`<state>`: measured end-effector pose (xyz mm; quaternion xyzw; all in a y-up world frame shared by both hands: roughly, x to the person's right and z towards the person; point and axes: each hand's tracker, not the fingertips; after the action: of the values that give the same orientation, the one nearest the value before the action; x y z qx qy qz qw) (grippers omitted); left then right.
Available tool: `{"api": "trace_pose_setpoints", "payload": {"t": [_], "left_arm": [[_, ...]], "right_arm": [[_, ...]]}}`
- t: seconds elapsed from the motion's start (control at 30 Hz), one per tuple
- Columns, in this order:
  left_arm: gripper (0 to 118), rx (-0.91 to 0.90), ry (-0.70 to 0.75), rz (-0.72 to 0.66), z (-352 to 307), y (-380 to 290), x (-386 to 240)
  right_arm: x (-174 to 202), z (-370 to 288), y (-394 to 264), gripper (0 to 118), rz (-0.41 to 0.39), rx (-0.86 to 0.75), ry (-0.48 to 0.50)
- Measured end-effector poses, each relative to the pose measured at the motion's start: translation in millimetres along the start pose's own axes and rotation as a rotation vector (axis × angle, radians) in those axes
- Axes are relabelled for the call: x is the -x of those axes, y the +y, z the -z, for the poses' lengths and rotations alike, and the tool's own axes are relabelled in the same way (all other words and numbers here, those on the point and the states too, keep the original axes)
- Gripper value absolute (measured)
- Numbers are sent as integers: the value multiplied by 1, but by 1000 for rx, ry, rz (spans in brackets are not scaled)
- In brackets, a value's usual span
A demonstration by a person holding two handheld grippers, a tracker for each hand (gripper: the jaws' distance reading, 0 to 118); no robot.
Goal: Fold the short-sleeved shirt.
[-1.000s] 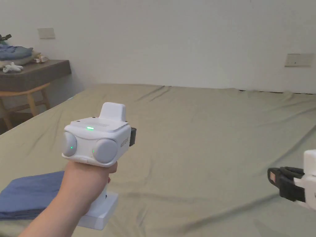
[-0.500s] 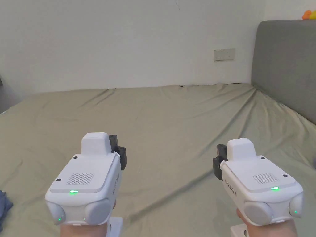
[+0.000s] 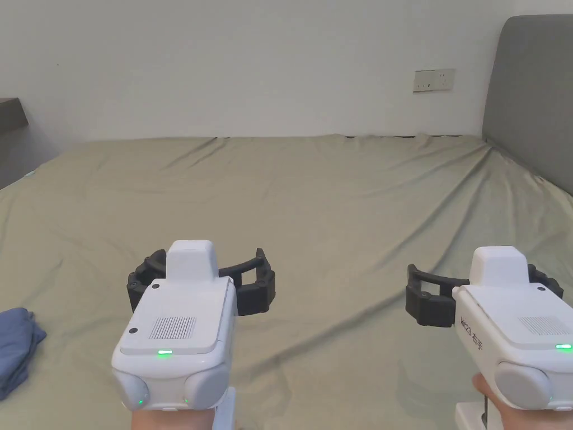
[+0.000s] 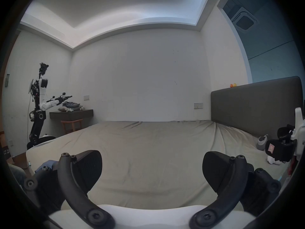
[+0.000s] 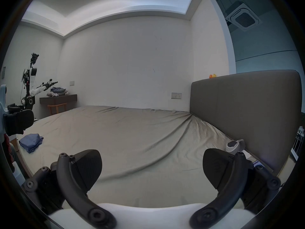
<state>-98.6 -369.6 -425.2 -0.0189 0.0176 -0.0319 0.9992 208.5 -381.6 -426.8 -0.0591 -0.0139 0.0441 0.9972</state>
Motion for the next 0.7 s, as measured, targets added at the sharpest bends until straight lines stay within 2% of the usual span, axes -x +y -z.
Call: {"api": "trace_pose_setpoints", "payload": {"t": [0.17, 0.27, 0.3, 0.4, 0.5, 0.57, 0.63, 0.7], "left_arm": [[118, 18, -12, -21, 3, 0, 3], [118, 31, -15, -22, 4, -3, 1], [118, 40, -20, -25, 5, -3, 1], [118, 80, -65, -78, 8, -4, 3], [118, 77, -65, -85, 8, -3, 4], [118, 72, -67, -74, 8, -3, 3], [118, 73, -68, -69, 8, -3, 3], [118, 80, -72, -72, 9, -3, 3]], "right_arm": [[-3, -2, 0, 118, 44, -17, 52], [-2, -1, -4, 118, 156, 44, 85], [0, -1, 0, 118, 121, 24, 78], [5, -3, 3, 118, 163, 40, 73], [1, -7, 8, 118, 263, 14, 177], [0, -10, 14, 118, 317, 32, 175], [3, -13, 18, 118, 288, 24, 142], [6, -16, 20, 118, 225, -7, 122]]}}
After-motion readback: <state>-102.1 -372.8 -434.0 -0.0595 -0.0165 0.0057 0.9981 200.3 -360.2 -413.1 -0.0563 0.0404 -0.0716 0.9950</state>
